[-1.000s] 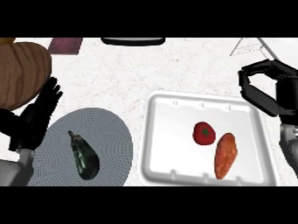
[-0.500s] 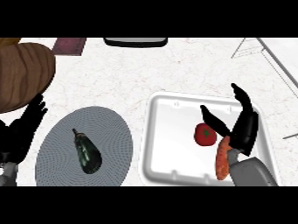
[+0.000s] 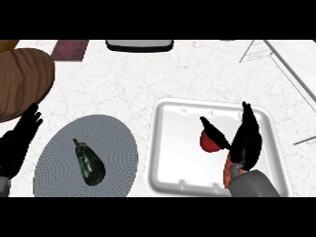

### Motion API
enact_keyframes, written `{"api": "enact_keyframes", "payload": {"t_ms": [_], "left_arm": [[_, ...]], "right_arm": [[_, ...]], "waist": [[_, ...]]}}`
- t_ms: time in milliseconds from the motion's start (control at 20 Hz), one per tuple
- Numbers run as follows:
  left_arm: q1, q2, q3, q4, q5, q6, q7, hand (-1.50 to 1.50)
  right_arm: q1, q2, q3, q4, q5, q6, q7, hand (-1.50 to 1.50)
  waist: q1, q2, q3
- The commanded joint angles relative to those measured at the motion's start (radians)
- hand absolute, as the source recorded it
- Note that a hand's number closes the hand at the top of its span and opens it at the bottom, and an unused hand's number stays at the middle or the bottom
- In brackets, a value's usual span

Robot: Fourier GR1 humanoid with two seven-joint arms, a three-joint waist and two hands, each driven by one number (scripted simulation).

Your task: Pick the tomato from the tray and place it in the tiered shelf

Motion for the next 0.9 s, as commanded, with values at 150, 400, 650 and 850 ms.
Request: {"api": "enact_keyframes", "payload": {"t_ms": [150,400,650,850], "left_arm": [[0.016,0.009,0.009,0.003,0.004,-0.021,-0.020,0.00],[0.004,0.002,0.022,0.007,0.016,-0.020,-0.011,0.00],[0.044,-0.006,0.024,-0.015,0.010,-0.018,-0.032,0.00],[0.026,0.011,0.048,-0.024,0.031,-0.032,0.014,0.00]], "right_arm": [[-0.040,0.033,0.087,0.087,0.158,0.393,0.336,-1.50],[-0.164,0.071,0.141,0.022,0.235,0.696,0.597,-1.50],[-0.237,0.108,0.136,-0.061,0.242,0.949,0.763,-1.50],[-0.249,0.108,0.141,-0.129,0.216,1.056,0.812,-1.50]], "waist": [[0.020,0.007,0.006],[0.004,0.002,0.013],[-0.002,0.002,0.018],[-0.006,0.007,0.021]]}}
